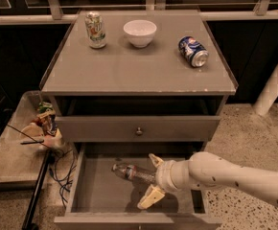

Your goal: Pick water bottle from middle drawer and place on counter

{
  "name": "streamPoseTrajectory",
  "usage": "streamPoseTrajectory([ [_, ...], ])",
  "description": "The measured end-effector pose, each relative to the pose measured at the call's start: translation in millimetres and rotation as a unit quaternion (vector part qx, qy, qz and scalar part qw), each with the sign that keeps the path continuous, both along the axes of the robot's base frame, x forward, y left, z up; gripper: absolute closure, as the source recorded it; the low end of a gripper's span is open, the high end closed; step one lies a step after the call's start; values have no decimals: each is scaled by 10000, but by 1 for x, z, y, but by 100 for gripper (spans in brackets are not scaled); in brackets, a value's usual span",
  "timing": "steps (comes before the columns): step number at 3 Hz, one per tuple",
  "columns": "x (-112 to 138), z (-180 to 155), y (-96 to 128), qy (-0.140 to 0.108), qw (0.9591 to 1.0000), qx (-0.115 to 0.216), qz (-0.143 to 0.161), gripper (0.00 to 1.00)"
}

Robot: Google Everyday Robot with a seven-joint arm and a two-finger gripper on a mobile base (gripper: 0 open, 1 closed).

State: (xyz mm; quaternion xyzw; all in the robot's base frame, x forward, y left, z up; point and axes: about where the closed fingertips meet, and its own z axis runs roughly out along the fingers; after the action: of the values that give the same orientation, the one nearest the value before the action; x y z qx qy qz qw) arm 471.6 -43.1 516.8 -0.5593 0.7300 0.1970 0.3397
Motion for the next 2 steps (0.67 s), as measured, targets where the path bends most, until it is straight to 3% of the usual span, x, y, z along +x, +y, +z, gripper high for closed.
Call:
streamPoseTrajectory([
  [2, -2, 0, 1, 6, 9999, -138, -33, 0],
])
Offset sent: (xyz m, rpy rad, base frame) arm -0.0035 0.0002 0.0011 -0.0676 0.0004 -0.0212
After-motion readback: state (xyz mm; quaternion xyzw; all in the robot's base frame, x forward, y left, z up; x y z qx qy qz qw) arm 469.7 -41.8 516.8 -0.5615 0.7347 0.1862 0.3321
